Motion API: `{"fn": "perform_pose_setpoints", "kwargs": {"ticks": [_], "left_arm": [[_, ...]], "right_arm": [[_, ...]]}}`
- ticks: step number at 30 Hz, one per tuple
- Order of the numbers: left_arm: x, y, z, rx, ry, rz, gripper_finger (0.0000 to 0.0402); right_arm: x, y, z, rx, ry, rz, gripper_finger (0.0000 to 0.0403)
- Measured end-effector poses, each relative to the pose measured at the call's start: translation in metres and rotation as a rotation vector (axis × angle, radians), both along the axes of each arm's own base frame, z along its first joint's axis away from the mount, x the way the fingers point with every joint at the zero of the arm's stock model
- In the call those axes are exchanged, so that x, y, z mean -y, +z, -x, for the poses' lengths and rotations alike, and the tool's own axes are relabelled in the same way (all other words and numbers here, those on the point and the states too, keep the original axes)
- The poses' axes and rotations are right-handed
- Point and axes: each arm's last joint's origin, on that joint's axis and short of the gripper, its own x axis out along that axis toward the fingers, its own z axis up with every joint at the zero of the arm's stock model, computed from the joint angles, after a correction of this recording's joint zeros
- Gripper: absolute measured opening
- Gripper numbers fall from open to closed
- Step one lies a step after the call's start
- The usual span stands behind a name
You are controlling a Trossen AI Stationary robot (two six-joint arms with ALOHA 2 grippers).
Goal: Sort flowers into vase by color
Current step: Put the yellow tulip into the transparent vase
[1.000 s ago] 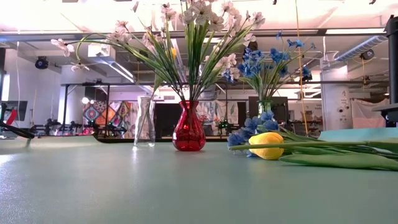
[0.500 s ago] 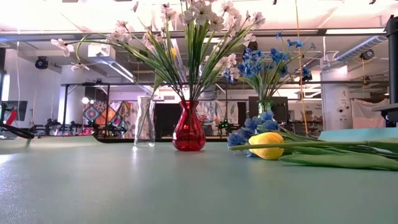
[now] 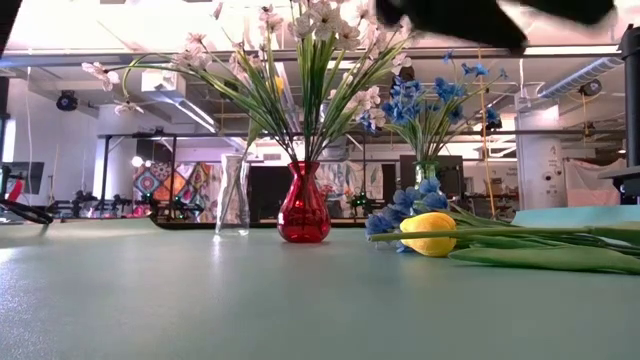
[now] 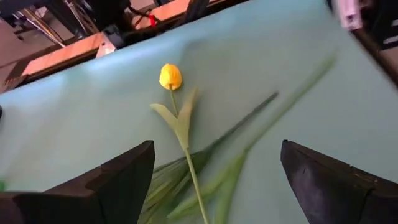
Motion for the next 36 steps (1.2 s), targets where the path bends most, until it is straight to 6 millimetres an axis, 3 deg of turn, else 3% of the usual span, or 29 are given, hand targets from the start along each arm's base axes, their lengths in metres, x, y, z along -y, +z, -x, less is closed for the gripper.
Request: {"fn": "perform_pose_setpoints", "kwargs": {"ticks": [10,21,29,36], "left_arm": [[-0.017,-0.062,-0.034,0.037,0.031,0.018,0.0331],[-0.053,-0.078,-0.055,0.113,0.117,0.095,0.0331],[-0.051,-0.109,-0.060,0.097,0.074,0.137,0.0330],[-0.057,-0.112,-0.063,0.116,0.105,0.159,0.0311]], "right_arm": [[-0.004,0.004,0.000,0.076,0.005,0.013,0.0196],[-0.003,0.004,-0.001,0.104,-0.028,0.043,0.0196],[-0.003,0.004,-0.001,0.123,-0.039,0.060,0.0196],[-0.002,0.004,-0.002,0.135,-0.052,0.067,0.0196]]}}
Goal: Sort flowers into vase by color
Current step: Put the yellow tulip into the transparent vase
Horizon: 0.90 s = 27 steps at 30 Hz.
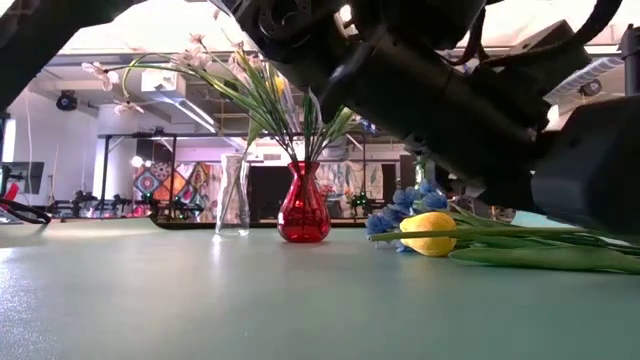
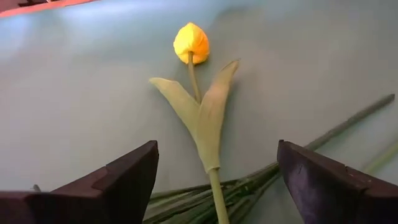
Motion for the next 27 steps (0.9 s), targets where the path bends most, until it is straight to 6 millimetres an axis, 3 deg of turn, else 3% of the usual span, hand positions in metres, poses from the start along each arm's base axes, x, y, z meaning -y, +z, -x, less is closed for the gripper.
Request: {"fn": "perform_pose_setpoints", "kwargs": {"ticks": [8,22,27], "left_arm": [[-0.016,-0.007,-0.004,-0.004,0.053,0.066,0.0310],[-0.013,-0.015,-0.004,-0.006,0.042,0.081,0.0308],[-0.013,-0.015,-0.004,-0.005,0.043,0.083,0.0263]], "right_arm": [[0.001,0.000,0.000,0.013,-0.018,0.012,0.0196],[0.001,0.000,0.000,0.016,-0.014,0.019,0.0196],[0.001,0.000,0.000,0.016,-0.014,0.019,0.0196]]}}
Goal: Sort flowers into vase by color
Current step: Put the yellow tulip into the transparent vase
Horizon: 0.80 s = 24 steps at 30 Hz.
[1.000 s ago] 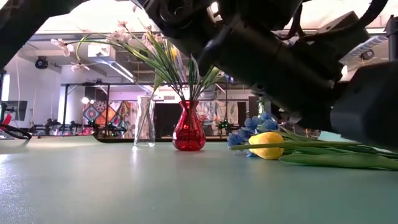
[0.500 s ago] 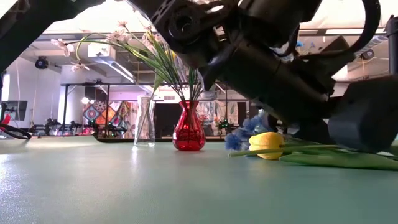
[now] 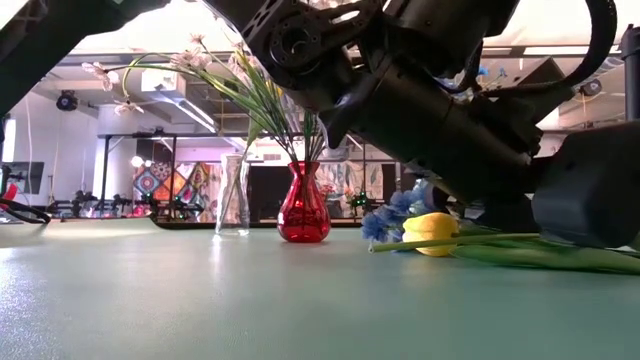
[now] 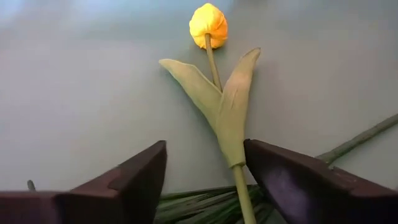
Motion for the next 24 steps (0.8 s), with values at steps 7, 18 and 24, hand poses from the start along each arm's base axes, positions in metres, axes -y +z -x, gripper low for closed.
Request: {"fn": "perform_pose_setpoints", "kwargs": {"ticks": [7,18,24], "left_arm": [[0.000,0.000,0.000,0.000,0.000,0.000,0.0133],[0.000,0.002,0.000,0.007,0.022,-0.005,0.0007],[0.010,0.021,0.004,0.021,-0.008,-0.031,0.0001]], "right_arm": [[0.000,0.000,0.000,0.001,-0.001,0.000,0.0196],[0.000,0.001,0.000,0.018,0.013,0.022,0.0196],[0.000,0.001,0.000,0.060,-0.001,0.075,0.0196]]}}
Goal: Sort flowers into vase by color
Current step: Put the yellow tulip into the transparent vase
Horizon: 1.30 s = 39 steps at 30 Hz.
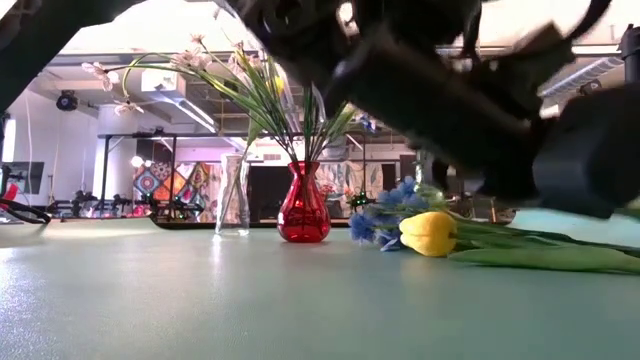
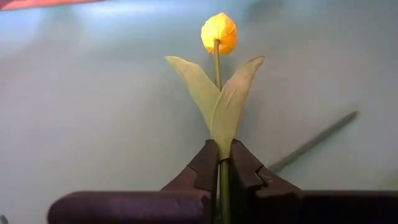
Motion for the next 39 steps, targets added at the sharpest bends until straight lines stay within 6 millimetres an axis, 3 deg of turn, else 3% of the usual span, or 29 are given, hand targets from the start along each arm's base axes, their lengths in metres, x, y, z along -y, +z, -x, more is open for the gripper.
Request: {"fn": "perform_pose_setpoints", "kwargs": {"ticks": [10,17,25,29,35,39], "left_arm": [[0.013,0.038,0.016,-0.069,-0.044,-0.041,0.0000],[0.026,0.072,0.046,-0.066,-0.100,-0.059,0.0000],[0.052,0.130,0.117,0.063,-0.248,-0.094,0.0000],[0.054,0.152,0.154,0.150,-0.211,-0.127,0.0000],[0.043,0.168,0.204,0.447,-0.229,-0.040,0.0000],[0.036,0.158,0.234,0.642,-0.241,0.019,0.0000]], "right_arm": [[-0.002,0.004,0.000,0.056,0.013,0.023,0.0196],[0.002,0.010,0.003,0.087,0.038,0.033,0.0196],[0.009,0.026,0.008,0.204,0.068,0.061,0.0196],[0.009,0.028,0.005,0.273,0.015,0.155,0.0196],[-0.001,0.025,-0.007,0.350,0.027,0.225,0.0196],[-0.011,0.022,-0.018,0.410,0.042,0.256,0.0196]]}}
